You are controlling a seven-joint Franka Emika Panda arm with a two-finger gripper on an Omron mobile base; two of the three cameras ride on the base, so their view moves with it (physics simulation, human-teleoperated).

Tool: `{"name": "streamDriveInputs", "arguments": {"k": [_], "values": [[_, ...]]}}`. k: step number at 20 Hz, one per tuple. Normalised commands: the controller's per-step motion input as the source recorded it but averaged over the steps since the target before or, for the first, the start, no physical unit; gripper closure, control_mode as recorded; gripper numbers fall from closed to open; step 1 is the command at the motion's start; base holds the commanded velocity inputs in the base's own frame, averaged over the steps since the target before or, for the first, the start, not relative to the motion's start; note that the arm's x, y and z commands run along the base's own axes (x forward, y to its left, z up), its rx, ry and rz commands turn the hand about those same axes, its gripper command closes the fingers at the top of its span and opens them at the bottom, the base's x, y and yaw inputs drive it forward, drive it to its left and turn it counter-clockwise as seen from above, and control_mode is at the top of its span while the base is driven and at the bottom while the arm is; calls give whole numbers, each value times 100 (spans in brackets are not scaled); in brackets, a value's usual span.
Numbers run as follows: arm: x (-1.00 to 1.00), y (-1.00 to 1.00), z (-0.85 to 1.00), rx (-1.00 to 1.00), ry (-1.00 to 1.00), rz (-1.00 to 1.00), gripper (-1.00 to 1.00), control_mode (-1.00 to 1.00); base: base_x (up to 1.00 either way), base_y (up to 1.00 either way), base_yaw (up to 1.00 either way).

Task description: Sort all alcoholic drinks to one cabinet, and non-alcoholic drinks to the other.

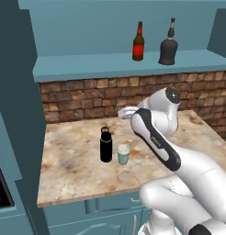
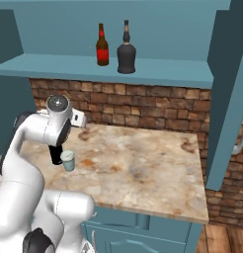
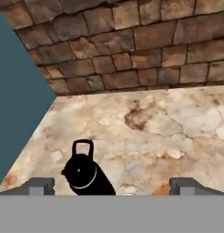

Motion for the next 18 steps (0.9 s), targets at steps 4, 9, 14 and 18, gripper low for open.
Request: {"name": "streamDriveInputs", "arguments": {"k": [4, 9, 14, 18], "values": [[21, -13, -88, 0, 16, 21, -100, -100, 0, 0, 0], [4, -22, -61, 0, 4, 36, -100, -100, 0, 0, 0], [7, 20, -71, -9, 1, 11, -100, -100, 0, 0, 0], [0, 17, -76, -14, 0, 0, -100, -100, 0, 0, 0]]}}
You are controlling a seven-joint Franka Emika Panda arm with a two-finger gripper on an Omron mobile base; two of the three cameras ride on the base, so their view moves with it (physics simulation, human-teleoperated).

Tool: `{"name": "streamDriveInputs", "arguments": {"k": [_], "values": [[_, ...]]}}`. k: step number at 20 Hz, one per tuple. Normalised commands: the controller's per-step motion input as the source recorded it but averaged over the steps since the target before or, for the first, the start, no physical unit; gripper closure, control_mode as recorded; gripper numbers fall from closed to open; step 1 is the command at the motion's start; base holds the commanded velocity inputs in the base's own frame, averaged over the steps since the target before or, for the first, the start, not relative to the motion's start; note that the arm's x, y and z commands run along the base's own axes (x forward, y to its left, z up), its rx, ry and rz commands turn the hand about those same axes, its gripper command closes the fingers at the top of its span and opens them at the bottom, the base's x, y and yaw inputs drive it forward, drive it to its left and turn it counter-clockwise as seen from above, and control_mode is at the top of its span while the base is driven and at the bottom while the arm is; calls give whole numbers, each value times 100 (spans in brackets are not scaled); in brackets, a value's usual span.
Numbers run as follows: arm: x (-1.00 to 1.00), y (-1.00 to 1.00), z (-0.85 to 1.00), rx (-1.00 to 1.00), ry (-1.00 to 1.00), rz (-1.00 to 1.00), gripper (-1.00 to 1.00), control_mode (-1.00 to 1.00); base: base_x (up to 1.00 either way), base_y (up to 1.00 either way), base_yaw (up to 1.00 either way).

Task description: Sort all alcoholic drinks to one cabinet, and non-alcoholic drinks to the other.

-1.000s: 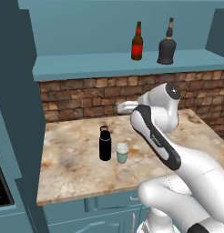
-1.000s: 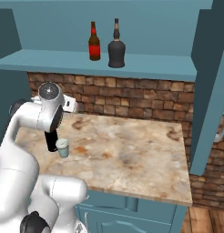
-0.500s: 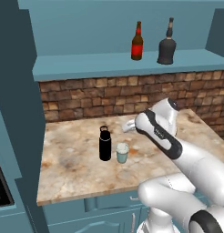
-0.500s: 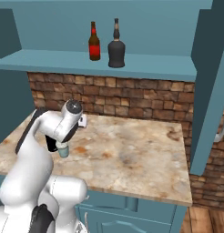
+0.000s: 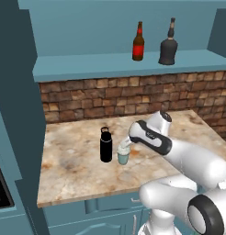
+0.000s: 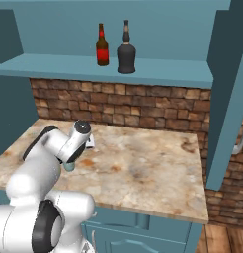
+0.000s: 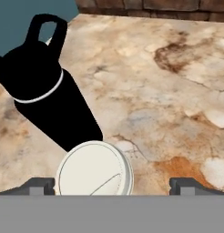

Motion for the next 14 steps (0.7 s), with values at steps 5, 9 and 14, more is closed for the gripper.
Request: {"name": "streamDriveInputs", "arguments": {"k": [5, 9, 14], "values": [[0, 0, -26, -9, 0, 0, -100, -100, 0, 0, 0], [0, 6, -5, -5, 0, 0, -100, -100, 0, 0, 0], [-1, 14, -11, -2, 0, 0, -100, -100, 0, 0, 0]]}}
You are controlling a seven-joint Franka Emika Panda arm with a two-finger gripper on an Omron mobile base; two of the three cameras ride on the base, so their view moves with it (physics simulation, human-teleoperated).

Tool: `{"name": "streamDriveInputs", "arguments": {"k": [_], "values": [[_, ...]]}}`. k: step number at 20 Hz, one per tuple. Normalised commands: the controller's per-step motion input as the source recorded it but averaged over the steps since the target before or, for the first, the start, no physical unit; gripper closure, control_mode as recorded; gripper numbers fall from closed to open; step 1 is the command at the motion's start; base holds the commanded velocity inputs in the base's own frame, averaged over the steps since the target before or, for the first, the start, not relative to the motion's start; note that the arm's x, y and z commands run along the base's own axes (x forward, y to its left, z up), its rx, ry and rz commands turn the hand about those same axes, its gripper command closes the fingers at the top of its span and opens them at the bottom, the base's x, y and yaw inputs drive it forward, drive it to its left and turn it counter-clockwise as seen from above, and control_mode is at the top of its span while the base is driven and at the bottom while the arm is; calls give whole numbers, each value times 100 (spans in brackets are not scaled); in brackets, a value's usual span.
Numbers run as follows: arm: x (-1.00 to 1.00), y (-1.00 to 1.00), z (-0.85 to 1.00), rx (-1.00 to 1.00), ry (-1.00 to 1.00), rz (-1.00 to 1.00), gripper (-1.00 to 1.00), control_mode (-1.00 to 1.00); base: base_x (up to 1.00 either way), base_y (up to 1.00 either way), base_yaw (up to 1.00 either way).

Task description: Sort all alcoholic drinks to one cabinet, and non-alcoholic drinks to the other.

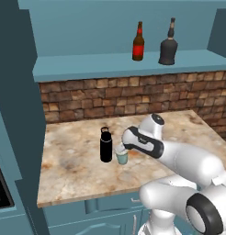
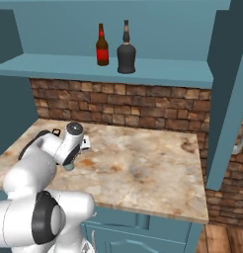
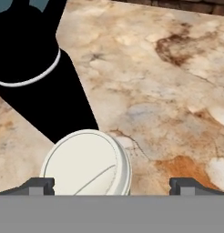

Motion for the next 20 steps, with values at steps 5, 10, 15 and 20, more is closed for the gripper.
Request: {"name": "streamDriveInputs", "arguments": {"k": [5, 10, 15, 20], "values": [[-9, 3, -4, 0, 0, 0, -100, -100, 0, 0, 0], [-4, -2, 0, 0, 0, 0, -100, -100, 0, 0, 0], [-1, -3, -3, 0, 0, 0, -100, -100, 0, 0, 0], [0, 0, -17, 0, 0, 0, -100, -100, 0, 0, 0]]}}
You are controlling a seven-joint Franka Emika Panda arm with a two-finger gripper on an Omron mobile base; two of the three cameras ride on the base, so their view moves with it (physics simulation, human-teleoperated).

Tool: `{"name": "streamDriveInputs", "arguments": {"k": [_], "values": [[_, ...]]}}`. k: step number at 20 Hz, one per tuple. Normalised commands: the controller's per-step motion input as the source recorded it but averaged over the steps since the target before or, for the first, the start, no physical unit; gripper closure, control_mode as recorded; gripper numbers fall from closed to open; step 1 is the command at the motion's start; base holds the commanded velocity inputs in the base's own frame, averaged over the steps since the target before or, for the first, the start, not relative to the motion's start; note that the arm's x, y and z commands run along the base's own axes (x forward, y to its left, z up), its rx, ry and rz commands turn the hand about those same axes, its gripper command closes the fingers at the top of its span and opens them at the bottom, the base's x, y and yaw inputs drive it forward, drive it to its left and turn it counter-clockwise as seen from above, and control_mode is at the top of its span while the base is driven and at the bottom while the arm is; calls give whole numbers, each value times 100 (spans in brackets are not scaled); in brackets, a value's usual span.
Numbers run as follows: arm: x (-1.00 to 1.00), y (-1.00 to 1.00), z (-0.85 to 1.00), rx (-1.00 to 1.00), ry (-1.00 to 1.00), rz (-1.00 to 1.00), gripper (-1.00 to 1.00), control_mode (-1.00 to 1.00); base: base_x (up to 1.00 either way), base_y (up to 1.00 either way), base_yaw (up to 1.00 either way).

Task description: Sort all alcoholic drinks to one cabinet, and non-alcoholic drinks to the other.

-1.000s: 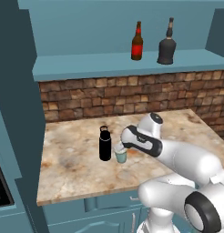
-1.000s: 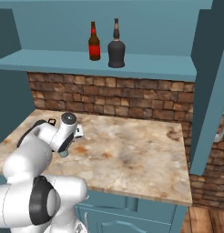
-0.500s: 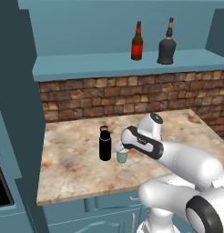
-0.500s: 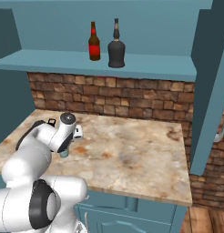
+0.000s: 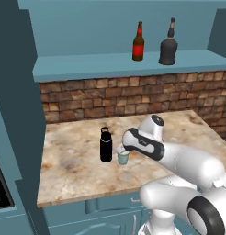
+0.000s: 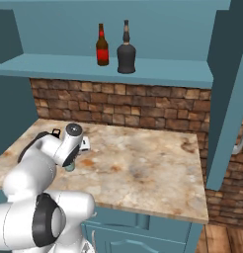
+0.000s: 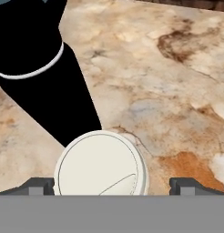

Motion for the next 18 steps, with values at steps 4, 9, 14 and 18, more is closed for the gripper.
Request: {"name": "streamDriveInputs", "arguments": {"k": [4, 9, 14, 18], "values": [[0, 0, -29, 0, 0, 0, -100, -100, 0, 0, 0], [0, 0, -37, 0, 0, 0, -100, -100, 0, 0, 0], [0, 0, -57, 0, 0, 0, -100, -100, 0, 0, 0], [-11, -4, -86, -3, 0, 0, -100, -100, 0, 0, 0]]}}
